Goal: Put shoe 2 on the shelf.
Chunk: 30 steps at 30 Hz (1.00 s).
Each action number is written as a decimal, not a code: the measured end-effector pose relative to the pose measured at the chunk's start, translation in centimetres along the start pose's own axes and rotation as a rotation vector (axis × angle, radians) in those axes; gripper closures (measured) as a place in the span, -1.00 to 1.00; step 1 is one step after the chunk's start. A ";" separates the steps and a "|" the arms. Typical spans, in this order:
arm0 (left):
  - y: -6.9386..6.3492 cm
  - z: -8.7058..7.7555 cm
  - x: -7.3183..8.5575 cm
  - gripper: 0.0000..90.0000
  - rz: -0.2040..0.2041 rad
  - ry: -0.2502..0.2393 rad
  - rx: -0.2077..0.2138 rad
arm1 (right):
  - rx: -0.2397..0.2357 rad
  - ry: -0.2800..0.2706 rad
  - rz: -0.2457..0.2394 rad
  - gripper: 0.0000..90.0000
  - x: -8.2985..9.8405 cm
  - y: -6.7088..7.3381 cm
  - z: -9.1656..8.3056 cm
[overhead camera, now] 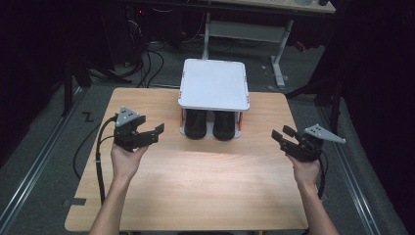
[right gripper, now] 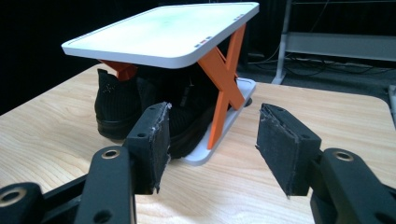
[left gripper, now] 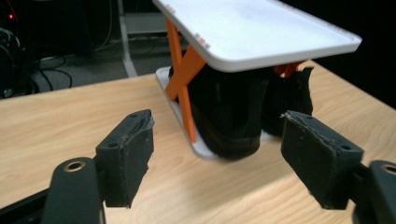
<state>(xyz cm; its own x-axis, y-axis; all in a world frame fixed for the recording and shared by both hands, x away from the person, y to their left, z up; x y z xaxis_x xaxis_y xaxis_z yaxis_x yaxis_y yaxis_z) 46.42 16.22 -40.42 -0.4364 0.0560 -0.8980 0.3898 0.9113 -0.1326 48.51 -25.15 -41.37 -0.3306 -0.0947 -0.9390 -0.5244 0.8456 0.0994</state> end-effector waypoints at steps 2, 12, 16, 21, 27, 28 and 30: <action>0.2 -0.2 0.4 -0.44 -0.007 0.002 0.001 | 0.006 -0.001 0.005 -0.03 0.3 -0.3 -0.4; 1.3 -1.2 2.8 -0.44 -0.022 0.005 -0.026 | 0.030 0.014 0.038 -0.05 2.6 -1.7 -1.4; 1.7 -1.3 3.9 -0.44 -0.042 0.006 -0.028 | 0.038 0.022 0.048 -0.05 3.5 -2.2 -1.7; 2.1 -1.0 5.3 -0.45 -0.049 0.021 -0.036 | 0.044 0.034 0.055 -0.06 4.6 -2.5 -1.9; 2.8 -0.5 7.3 -0.42 -0.065 0.057 -0.050 | 0.063 0.071 0.062 -0.07 6.2 -3.2 -1.7; 3.0 -0.4 7.6 -0.42 -0.065 0.064 -0.055 | 0.068 0.076 0.060 -0.07 6.5 -3.3 -1.6; 3.2 -0.2 8.1 -0.42 -0.068 0.070 -0.058 | 0.075 0.081 0.055 -0.06 6.9 -3.5 -1.4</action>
<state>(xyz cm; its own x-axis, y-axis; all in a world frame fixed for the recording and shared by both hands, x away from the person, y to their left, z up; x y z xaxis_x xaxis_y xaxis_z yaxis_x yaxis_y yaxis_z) 43.98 19.63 -48.08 -0.5164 0.0192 -0.8561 0.3103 0.9360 -0.1662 46.97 -29.55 -47.69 -0.4210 -0.0861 -0.9029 -0.4443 0.8875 0.1226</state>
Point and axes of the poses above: each handheld gripper's, and its own axes: z roughly forward along the jaws, x roughly out of its underside, y roughly to its left, the point moved 10 cm from there along z, roughly forward along the jaws, and after that the axes turned 2 degrees about -z, right-handed, at the moved point
